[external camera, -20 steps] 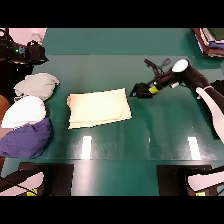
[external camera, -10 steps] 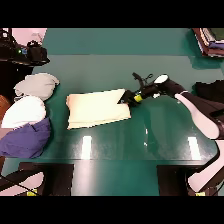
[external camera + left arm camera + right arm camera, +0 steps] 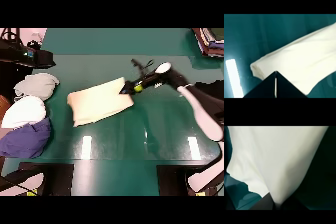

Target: Fold the shirts.

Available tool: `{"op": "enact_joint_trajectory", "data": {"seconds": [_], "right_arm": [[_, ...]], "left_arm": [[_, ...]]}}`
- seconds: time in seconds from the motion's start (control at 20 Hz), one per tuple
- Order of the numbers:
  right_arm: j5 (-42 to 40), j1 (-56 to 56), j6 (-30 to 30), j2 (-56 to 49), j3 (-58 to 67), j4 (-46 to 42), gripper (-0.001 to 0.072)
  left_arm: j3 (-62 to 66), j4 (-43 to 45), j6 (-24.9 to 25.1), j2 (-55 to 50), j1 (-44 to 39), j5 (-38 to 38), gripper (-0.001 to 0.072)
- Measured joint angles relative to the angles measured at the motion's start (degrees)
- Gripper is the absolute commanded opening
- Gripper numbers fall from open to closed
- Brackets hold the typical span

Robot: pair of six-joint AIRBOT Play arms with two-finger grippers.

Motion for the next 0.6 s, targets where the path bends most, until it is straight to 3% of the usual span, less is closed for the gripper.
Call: {"op": "enact_joint_trajectory", "data": {"seconds": [0.3, 0.6], "right_arm": [[-0.13, -21.7, 1.33, 12.09, 0.44, -7.61, 0.0014], [-1.22, -44.3, 1.55, 15.91, 0.46, -9.25, 0.0015]], "left_arm": [[0.0, -0.09, 0.04, 0.0, -9.14, 3.17, 0.0024], [0.0, -0.09, -0.35, 0.0, -16.72, 9.29, 0.0024]]}}
